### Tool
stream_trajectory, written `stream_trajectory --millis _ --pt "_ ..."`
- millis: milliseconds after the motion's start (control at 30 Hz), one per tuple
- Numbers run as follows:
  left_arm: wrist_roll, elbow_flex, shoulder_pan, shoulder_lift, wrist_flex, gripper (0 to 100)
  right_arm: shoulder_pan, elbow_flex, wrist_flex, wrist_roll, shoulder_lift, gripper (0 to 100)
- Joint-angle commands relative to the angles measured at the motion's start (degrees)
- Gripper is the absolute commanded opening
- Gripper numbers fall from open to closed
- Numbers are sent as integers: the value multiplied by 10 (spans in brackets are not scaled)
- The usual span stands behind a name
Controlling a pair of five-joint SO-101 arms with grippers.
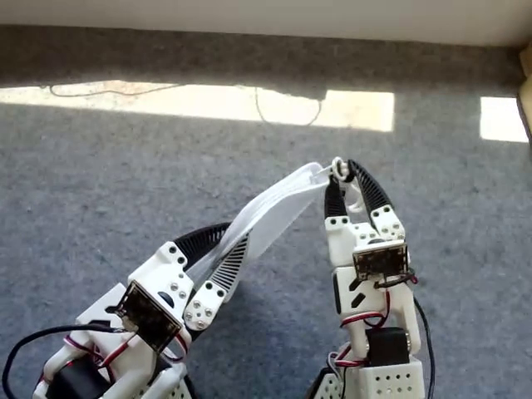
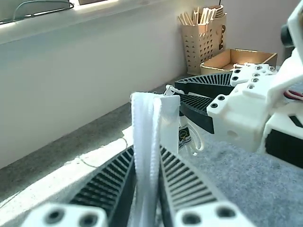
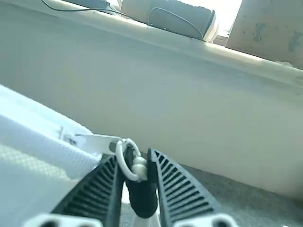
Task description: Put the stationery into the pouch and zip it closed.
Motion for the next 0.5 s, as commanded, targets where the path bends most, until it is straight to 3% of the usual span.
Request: stream_trajectory --millis 0,233,467 --pt "4 -62 -10 -10 18 4 45 3 -7 9 7 5" --pt "4 -66 -67 -10 17 4 73 3 -7 9 7 5" --pt "4 -67 -72 -10 17 4 81 5 -7 9 7 5"
